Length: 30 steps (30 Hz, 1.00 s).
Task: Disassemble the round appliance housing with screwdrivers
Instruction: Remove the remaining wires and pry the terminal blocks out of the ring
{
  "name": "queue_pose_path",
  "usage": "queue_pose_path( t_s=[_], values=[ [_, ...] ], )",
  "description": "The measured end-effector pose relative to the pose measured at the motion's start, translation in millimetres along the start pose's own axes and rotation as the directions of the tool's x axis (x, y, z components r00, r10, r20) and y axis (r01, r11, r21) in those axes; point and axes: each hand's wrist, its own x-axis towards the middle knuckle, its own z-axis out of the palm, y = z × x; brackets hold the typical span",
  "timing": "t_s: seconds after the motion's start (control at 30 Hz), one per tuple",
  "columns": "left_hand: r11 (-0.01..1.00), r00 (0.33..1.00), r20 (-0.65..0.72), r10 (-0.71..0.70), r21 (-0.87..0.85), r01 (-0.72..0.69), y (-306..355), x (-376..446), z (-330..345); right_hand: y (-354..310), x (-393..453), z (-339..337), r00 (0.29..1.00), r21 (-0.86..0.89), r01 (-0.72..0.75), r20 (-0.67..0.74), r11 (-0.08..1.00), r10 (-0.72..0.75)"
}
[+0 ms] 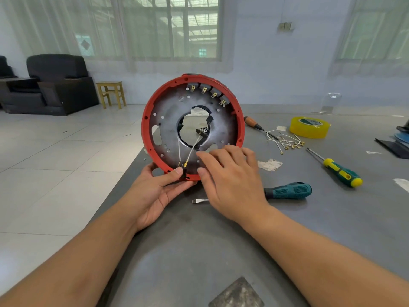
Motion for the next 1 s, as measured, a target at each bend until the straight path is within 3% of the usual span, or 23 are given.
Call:
queue_pose_path(
  t_s=[0.4, 0.73, 0.9, 1.0],
  values=[
    [1.000, 1.000, 0.015, 0.018, 0.002, -0.018, -2, 2, -1, -31, 21, 26, 0.991, 0.061, -0.135, 0.015, 0.989, 0.135],
    [1.000, 1.000, -0.006, 0.001, -0.026, -0.001, -1, 1, 2, -22, 19, 8, 0.945, 0.363, -0.296, -0.027, 0.883, 0.327],
    [0.999, 0.997, -0.067, 0.028, -0.036, -0.031, -3, 5, 6, 0, 3, -18, 0.974, 0.539, -0.141, -0.072, 0.830, 0.213],
    [0.995, 0.994, -0.097, 0.048, -0.085, -0.056, -7, 8, 9, 28, -1, -39, 0.967, 0.547, -0.151, -0.094, 0.824, 0.239]
  ],
)
